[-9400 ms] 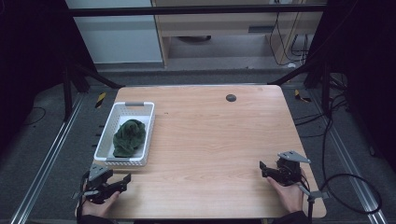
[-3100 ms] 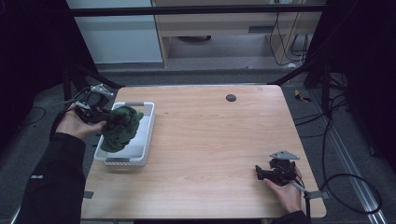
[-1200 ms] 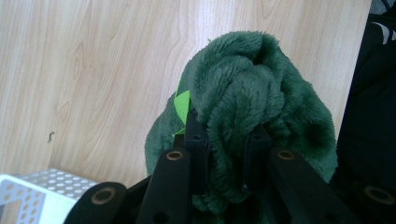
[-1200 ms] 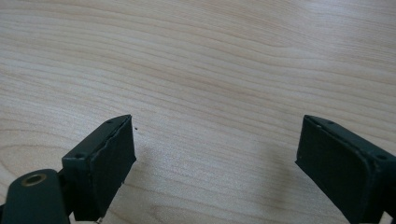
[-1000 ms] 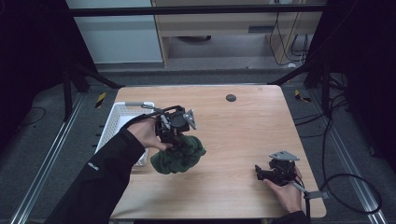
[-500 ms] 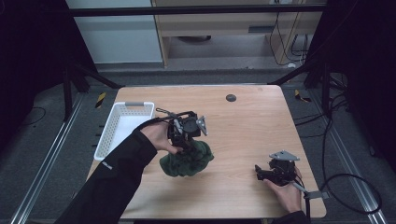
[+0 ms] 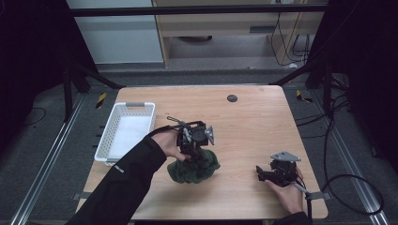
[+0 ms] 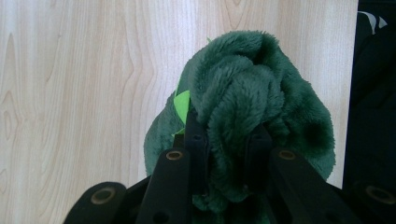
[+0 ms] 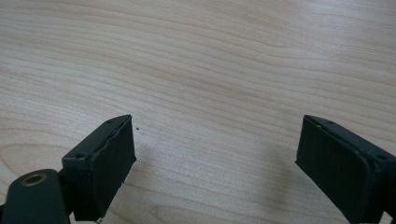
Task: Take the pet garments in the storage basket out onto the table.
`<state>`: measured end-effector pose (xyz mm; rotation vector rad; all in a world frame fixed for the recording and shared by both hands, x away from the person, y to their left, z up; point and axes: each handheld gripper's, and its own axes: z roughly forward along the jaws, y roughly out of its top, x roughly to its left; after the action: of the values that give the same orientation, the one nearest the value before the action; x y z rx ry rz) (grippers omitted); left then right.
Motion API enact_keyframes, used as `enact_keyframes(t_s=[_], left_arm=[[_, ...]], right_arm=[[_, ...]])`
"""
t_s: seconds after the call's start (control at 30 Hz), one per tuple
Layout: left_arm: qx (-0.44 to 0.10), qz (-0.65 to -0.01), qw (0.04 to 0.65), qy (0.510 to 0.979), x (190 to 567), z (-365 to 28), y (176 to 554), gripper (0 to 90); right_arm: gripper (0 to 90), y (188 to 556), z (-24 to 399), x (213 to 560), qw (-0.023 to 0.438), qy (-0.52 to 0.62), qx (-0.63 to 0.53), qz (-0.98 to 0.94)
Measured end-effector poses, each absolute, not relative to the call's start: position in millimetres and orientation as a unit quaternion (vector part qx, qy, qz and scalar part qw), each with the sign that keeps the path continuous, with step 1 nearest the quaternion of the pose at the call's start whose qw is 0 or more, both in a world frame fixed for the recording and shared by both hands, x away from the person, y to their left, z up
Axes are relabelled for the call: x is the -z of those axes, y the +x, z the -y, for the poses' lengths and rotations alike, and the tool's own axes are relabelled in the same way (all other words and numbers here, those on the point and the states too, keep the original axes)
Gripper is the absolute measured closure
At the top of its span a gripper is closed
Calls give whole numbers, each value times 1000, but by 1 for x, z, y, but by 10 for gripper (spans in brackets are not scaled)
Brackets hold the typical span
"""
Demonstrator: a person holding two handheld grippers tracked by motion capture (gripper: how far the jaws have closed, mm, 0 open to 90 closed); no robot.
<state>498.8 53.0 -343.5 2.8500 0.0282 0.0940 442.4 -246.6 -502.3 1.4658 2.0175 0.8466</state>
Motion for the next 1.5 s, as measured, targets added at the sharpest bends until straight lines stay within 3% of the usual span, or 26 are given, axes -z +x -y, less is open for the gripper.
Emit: enact_keyframes(t_s=[0.9,1.13,1.5], left_arm=[[-24,18,111,993,399,-34,491,727],[-26,17,112,993,400,-33,489,647],[-45,3,154,987,381,-48,487,438]], right_arm=[[114,443,246,503,252,536,-308,-744],[114,443,246,503,250,536,-308,-745],[113,443,246,503,249,537,-307,-745]])
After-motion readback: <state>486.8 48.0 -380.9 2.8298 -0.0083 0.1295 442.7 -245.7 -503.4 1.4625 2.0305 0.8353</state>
